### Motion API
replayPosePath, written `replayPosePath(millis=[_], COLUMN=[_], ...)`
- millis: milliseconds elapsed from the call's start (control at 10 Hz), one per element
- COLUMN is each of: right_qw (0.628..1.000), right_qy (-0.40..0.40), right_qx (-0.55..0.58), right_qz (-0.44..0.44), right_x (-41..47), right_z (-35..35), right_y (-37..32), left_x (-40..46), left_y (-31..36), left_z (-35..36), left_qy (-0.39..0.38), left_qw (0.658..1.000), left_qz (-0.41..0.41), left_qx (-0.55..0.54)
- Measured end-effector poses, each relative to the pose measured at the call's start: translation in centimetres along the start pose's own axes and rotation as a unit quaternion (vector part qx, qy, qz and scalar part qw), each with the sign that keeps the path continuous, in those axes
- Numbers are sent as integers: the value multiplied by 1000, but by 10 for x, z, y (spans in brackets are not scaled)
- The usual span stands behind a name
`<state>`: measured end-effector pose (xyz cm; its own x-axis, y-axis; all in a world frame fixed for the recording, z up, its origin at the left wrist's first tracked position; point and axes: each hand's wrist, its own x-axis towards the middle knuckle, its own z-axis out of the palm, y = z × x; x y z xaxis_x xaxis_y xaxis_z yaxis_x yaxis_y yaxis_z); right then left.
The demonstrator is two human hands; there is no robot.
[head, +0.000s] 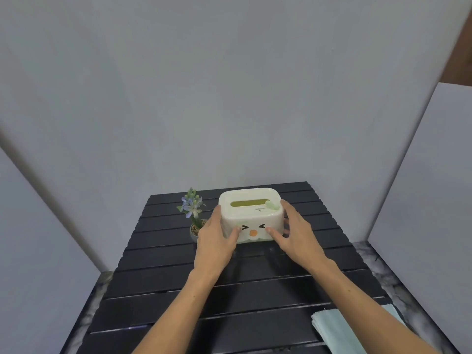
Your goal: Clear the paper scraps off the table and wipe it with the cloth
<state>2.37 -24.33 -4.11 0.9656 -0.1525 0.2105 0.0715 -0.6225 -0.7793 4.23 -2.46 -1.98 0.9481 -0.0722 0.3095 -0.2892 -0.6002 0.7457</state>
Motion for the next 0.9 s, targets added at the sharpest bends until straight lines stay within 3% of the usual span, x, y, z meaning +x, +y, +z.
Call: replayPosePath(millis=[600, 900], right_qw=[1000, 998], right_qy=[8, 19], right_qx=[-11, -39], right_qz=[6, 40], right_x=[0, -32], right_z=[2, -4], right_y=[1, 1], left_x=[-4, -33], left_y=[-4, -1], left_z=[0, -11], left_qy=[1, 14], left_qw=[1000, 997], left_qz=[0, -50], left_qx=[-1, -50])
